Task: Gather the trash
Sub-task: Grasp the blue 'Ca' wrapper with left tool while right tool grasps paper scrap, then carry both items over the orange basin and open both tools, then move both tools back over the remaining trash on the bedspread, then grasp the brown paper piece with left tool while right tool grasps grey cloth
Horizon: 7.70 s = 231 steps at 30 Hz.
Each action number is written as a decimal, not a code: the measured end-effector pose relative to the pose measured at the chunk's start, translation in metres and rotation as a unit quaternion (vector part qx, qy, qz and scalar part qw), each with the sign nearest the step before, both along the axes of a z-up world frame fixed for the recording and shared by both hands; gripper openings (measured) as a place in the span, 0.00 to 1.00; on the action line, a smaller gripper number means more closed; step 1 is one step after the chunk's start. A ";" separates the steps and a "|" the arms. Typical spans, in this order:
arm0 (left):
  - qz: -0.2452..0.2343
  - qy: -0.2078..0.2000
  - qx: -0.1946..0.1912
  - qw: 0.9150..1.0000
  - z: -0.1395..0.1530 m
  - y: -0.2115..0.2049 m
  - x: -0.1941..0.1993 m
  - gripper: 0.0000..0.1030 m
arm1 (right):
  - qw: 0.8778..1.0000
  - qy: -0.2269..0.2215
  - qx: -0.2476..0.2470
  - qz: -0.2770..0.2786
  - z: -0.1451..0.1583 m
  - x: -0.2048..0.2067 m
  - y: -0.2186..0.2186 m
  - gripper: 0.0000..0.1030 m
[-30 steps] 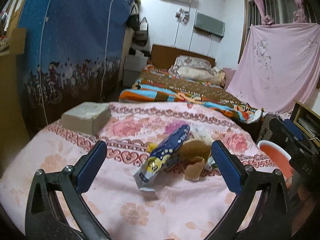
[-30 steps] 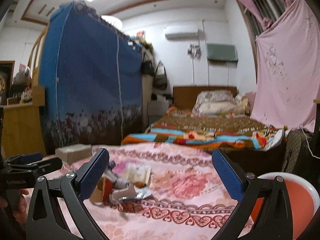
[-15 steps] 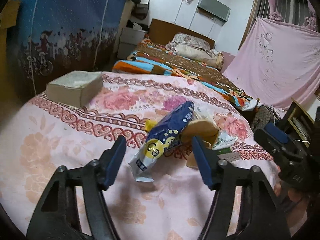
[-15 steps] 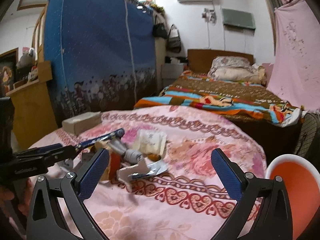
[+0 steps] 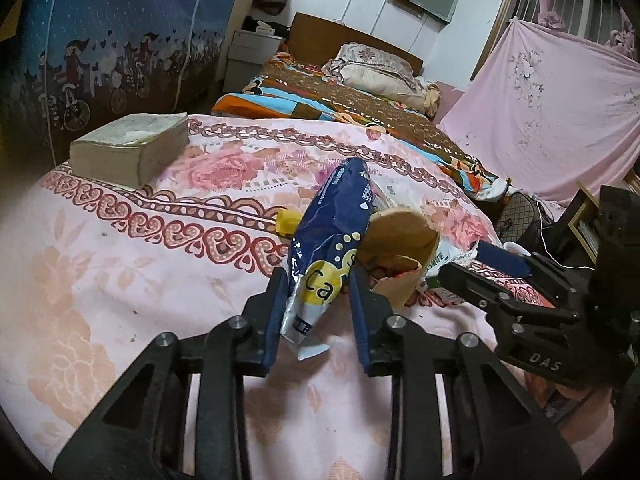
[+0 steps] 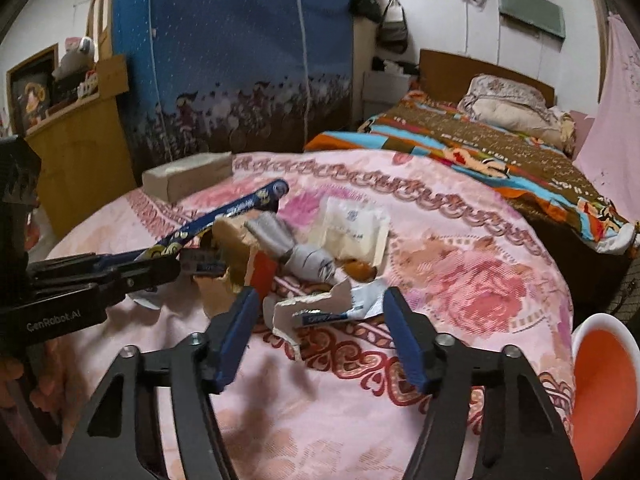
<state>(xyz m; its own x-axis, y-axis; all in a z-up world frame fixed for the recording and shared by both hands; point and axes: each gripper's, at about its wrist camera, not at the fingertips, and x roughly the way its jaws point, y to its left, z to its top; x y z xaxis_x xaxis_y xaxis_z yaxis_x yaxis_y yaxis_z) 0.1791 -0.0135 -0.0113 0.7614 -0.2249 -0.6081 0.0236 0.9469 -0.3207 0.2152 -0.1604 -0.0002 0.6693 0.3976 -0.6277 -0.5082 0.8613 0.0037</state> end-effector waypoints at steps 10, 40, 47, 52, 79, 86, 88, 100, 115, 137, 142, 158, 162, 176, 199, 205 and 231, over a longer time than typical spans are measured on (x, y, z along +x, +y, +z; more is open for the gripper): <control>-0.021 0.026 0.010 0.999 -0.008 -0.010 0.005 0.10 | 0.999 0.038 0.005 0.012 -0.008 0.007 0.001 0.44; -0.048 -0.160 0.020 0.986 0.046 -0.037 -0.037 0.06 | 0.982 -0.140 0.126 -0.021 0.037 -0.042 -0.044 0.23; -0.087 -0.230 0.033 0.969 0.072 -0.070 -0.033 0.06 | 0.956 -0.253 0.125 -0.081 0.058 -0.065 -0.067 0.24; -0.123 -0.268 0.038 0.955 0.085 -0.094 -0.025 0.06 | 0.931 -0.315 0.130 -0.129 0.069 -0.081 -0.091 0.24; -0.323 -0.171 0.027 0.930 0.077 -0.258 0.024 0.06 | 0.880 -0.238 0.150 -0.383 0.040 -0.075 -0.238 0.26; -0.343 -0.076 -0.005 0.936 0.058 -0.284 0.048 0.06 | 0.880 -0.188 0.149 -0.409 0.028 -0.067 -0.250 0.26; -0.346 -0.045 -0.021 0.937 0.051 -0.289 0.056 0.06 | 0.880 -0.176 0.151 -0.415 0.025 -0.064 -0.254 0.28; -0.329 0.000 -0.047 0.943 0.043 -0.286 0.067 0.19 | 0.875 -0.138 0.170 -0.433 0.015 -0.061 -0.263 0.43; -0.205 -0.118 -0.017 0.971 0.070 -0.219 0.049 0.52 | 0.876 -0.228 0.154 -0.396 0.038 -0.074 -0.232 0.69; 0.041 -0.270 0.052 0.961 0.083 -0.068 -0.019 0.89 | 0.882 -0.362 0.177 -0.244 0.066 -0.086 -0.143 1.00; 0.073 -0.276 0.065 0.956 0.077 -0.038 -0.034 0.89 | 0.892 -0.364 0.181 -0.196 0.066 -0.087 -0.112 1.00; 0.080 -0.261 0.096 0.957 0.056 -0.011 -0.055 0.89 | 0.932 -0.306 0.142 -0.134 0.054 -0.074 -0.062 1.00; 0.069 -0.245 0.089 0.963 0.055 -0.012 -0.050 0.89 | 0.941 -0.277 0.139 -0.135 0.052 -0.065 -0.063 1.00; -0.050 -0.142 0.113 0.982 0.039 -0.044 -0.015 0.65 | 0.967 -0.200 0.116 -0.108 0.044 -0.040 -0.055 0.77; -0.117 -0.009 0.082 0.990 0.011 -0.050 0.022 0.10 | 0.995 -0.031 0.081 -0.041 0.015 0.016 -0.030 0.48; -0.066 -0.003 0.039 0.997 0.009 -0.027 0.026 0.10 | 0.997 0.024 0.077 -0.004 0.004 0.029 -0.017 0.39; -0.046 -0.032 0.041 0.998 0.015 -0.022 0.017 0.10 | 0.997 0.015 0.075 0.022 0.006 0.028 -0.002 0.17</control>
<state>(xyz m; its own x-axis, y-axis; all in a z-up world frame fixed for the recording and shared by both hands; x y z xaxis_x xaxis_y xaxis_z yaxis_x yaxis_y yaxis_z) 0.1965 -0.0355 0.0032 0.7773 -0.2464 -0.5788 0.1286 0.9629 -0.2372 0.2431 -0.1628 0.0056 0.6310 0.5169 -0.5786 -0.5429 0.8269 0.1466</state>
